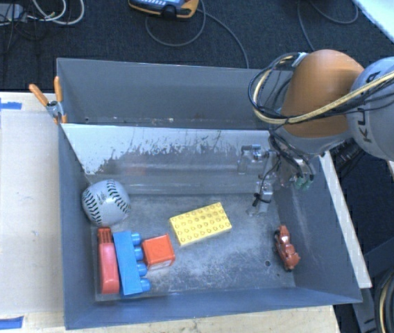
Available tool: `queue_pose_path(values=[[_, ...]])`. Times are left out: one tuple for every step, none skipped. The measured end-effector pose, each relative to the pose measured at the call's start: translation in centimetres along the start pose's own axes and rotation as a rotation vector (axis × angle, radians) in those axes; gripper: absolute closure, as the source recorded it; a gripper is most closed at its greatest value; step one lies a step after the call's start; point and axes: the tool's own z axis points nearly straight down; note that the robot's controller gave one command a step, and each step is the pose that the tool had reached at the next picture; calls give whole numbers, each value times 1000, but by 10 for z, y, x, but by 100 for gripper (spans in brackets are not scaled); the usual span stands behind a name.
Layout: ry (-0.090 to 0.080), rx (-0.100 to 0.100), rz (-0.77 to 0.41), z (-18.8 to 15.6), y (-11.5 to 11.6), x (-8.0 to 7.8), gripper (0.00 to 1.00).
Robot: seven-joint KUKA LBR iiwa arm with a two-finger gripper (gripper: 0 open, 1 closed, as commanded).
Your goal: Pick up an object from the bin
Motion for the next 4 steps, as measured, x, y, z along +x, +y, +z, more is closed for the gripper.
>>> queue_pose_path(values=[[-7, 0, -1, -5, 0, -1, 0], [-10, 1, -44, 46, 22, 1, 0], [4, 0, -127, 71, 45, 13, 0], [-9, 0, -84, 56, 55, 17, 0]])
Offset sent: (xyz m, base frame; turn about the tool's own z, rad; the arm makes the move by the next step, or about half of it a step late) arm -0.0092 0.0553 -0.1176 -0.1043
